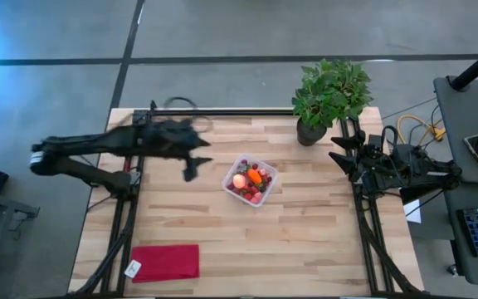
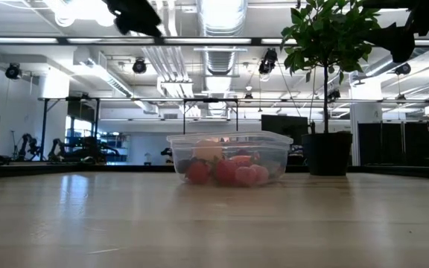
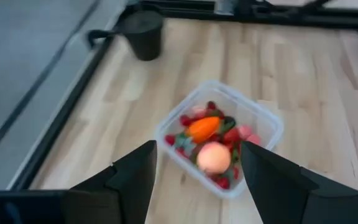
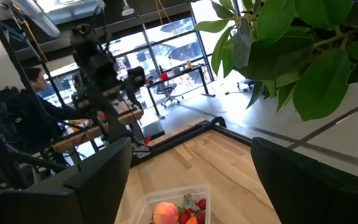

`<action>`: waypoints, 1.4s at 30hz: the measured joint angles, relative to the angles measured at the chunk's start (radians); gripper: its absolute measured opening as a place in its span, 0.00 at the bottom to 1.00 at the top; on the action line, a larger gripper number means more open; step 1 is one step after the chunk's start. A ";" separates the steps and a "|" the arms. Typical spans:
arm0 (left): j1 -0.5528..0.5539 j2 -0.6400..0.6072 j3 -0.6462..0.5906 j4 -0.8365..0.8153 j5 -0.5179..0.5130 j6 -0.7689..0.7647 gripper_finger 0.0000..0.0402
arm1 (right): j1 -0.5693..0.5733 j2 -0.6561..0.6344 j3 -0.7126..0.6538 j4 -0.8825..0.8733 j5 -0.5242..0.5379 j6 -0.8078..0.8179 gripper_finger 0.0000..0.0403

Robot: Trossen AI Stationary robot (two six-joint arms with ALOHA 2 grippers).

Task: Pick and placing Produce into tupperware
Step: Return to Home Position

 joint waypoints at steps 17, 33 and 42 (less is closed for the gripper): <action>-0.013 -0.631 -0.471 0.099 0.052 -0.319 0.54 | 0.000 0.000 0.000 0.000 0.000 0.000 0.80; -0.013 -1.086 -0.730 0.194 0.109 -0.329 0.54 | 0.000 -0.001 0.000 0.000 0.000 0.000 0.80; -0.012 -1.089 -0.784 0.148 0.108 -0.338 0.54 | 0.000 0.000 0.000 0.000 0.000 0.000 0.80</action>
